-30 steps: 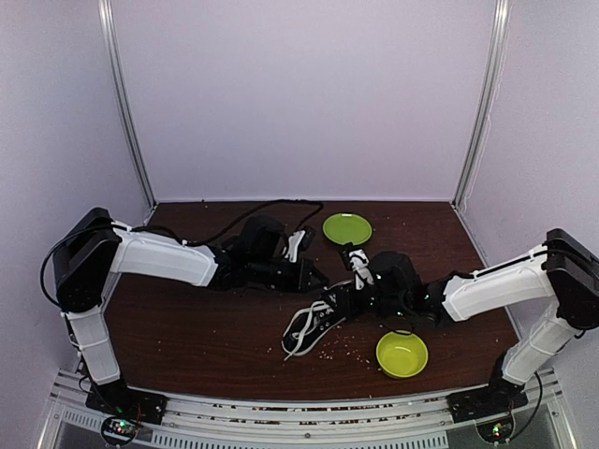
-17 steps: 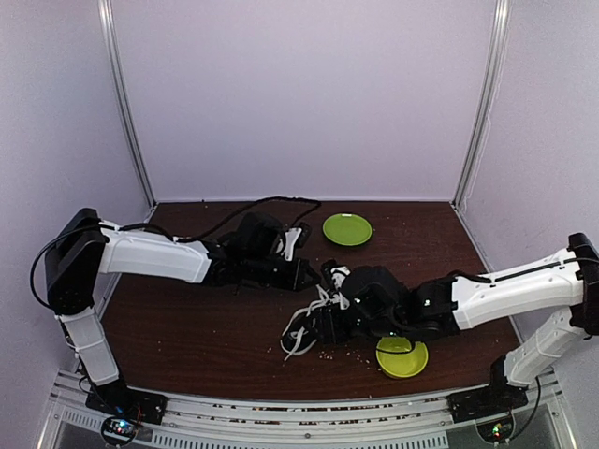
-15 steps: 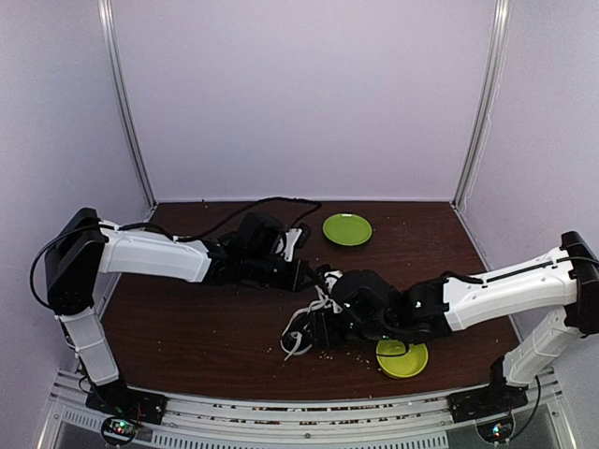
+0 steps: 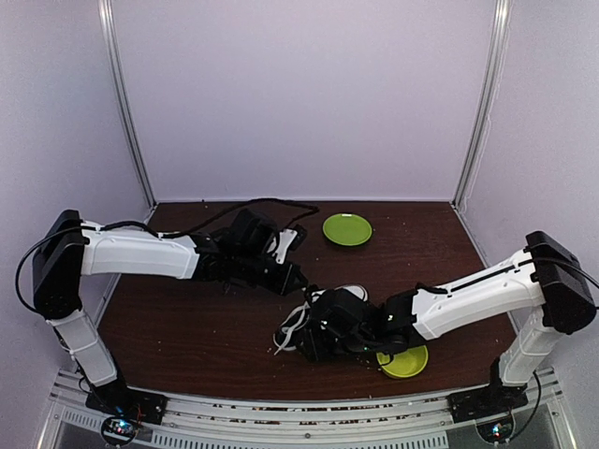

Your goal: Tie the shoes

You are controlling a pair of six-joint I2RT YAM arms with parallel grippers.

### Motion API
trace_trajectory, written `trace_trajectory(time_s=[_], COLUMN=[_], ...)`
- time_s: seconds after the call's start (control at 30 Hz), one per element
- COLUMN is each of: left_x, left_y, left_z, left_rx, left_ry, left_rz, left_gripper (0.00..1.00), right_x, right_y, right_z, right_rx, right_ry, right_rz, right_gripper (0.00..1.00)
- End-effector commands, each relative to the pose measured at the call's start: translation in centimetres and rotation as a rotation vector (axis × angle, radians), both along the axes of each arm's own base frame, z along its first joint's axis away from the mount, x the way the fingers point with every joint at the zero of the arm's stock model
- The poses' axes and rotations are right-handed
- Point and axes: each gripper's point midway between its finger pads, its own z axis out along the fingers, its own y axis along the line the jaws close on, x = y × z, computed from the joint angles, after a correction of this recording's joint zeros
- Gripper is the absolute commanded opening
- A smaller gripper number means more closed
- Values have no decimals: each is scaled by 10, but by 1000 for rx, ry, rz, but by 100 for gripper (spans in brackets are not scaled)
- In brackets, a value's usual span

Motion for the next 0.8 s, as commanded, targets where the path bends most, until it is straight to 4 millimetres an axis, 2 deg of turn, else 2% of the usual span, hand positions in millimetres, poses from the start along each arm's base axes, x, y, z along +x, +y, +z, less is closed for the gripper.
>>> trace_trajectory(time_s=[0.0,0.13,0.33,0.47,0.53,0.63,0.77], left_x=[8,4,-9,-11,-10,-8,-5], left_y=[2,1,0,5,7,8,11], left_z=[14,12,-1,-11,-14,-13,-7], left_rx=[-17,-32,-81,-84,-73,-71,-60], left_ry=[-55,-46,30,54,57,50,40], left_rz=[-27,-67,-81,-54,-38,-25,-8], left_gripper=[0,0,0,0,0,0,0], right_x=[2,1,36,43,49,62,84], right_y=[19,23,-32,-66,-83,-98,-107], right_z=[14,15,14,15,10,10,14], right_rx=[57,69,-27,42,54,88,130], right_ry=[-67,-135,-180,-142,-99,-61,-12], right_rz=[57,138,-109,-245,-321,-393,-461], right_gripper=[53,55,57,63,64,63,60])
